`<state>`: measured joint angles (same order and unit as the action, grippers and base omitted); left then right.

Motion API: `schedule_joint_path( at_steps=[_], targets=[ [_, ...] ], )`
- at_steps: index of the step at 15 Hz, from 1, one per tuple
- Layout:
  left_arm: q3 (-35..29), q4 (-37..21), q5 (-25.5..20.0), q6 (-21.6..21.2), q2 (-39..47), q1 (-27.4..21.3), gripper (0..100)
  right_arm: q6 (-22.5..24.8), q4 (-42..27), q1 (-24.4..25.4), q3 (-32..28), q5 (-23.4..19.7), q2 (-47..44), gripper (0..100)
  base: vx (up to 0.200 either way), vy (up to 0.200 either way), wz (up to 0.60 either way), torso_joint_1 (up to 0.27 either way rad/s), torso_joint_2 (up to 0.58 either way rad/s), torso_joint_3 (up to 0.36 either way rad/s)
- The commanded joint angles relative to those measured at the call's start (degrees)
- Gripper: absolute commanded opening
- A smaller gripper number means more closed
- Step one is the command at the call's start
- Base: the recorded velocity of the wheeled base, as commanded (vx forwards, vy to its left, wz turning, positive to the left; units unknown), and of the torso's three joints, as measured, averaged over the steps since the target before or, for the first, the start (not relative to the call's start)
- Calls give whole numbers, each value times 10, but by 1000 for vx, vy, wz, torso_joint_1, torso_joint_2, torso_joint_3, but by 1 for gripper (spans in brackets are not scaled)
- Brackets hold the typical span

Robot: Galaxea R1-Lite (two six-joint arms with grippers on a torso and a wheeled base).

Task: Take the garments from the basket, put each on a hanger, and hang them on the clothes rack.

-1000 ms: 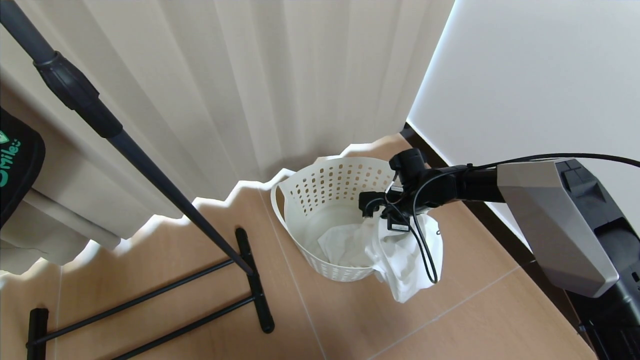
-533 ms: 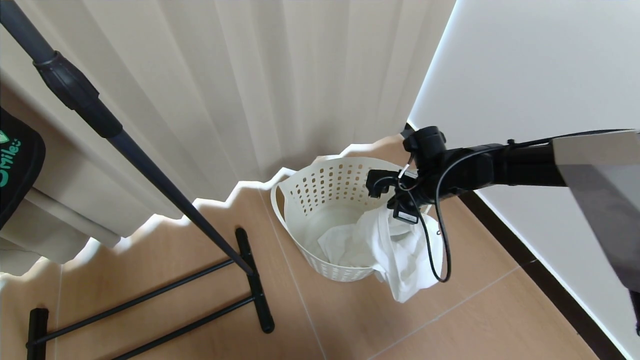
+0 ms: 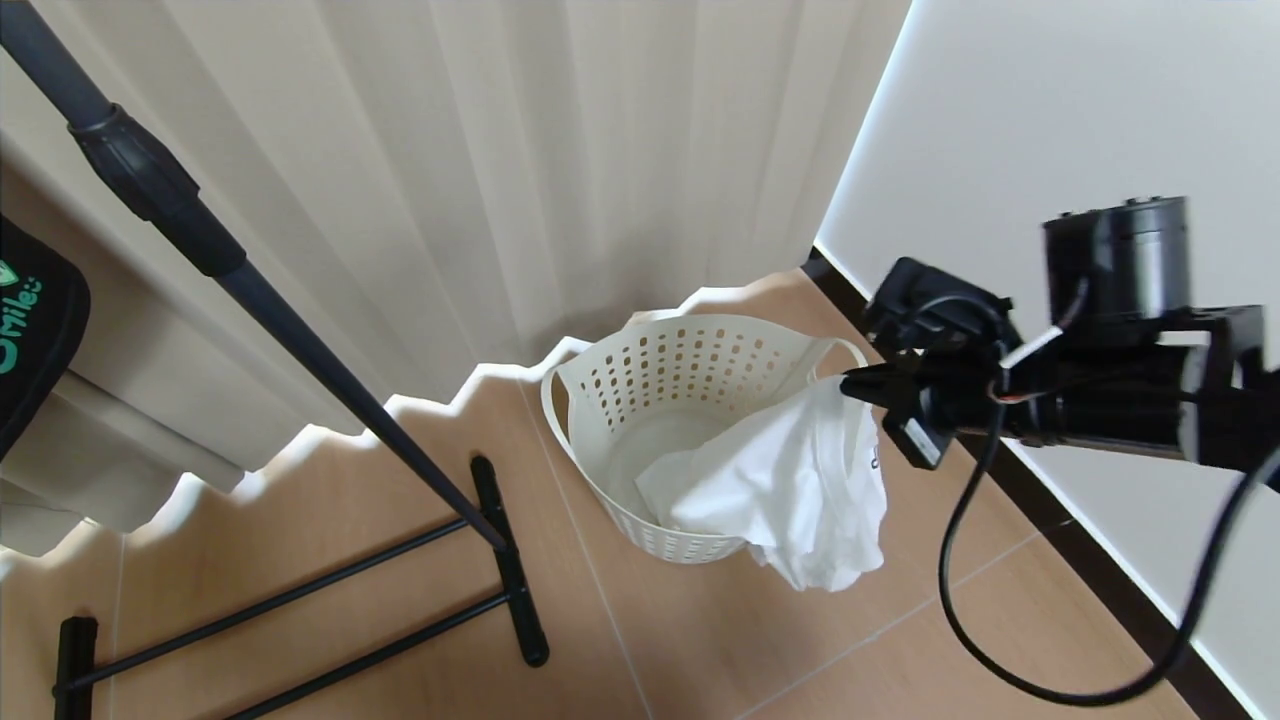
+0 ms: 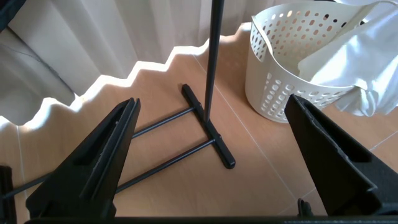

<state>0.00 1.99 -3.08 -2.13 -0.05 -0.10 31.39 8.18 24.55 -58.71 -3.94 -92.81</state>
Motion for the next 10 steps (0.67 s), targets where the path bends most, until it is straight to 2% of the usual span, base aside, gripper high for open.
schedule_joint_path(
  at_steps=[1, 3, 4, 10],
  targets=[
    [0, 0, 0, -1, 0, 0, 100, -47, 76, 19, 119, -2, 153, 0, 0, 0, 0, 0, 0, 0],
    [0, 0, -1, -1, 0, 0, 100, -54, 114, 22, 185, -5, 195, 0, 0, 0, 0, 0, 0, 0],
    [0, 0, -1, -2, 0, 0, 100, -54, 122, 22, 196, -5, 199, 0, 0, 0, 0, 0, 0, 0],
    [0, 0, -1, -2, 0, 0, 100, -63, 139, 19, 197, -5, 178, 0, 0, 0, 0, 0, 0, 0]
  ],
)
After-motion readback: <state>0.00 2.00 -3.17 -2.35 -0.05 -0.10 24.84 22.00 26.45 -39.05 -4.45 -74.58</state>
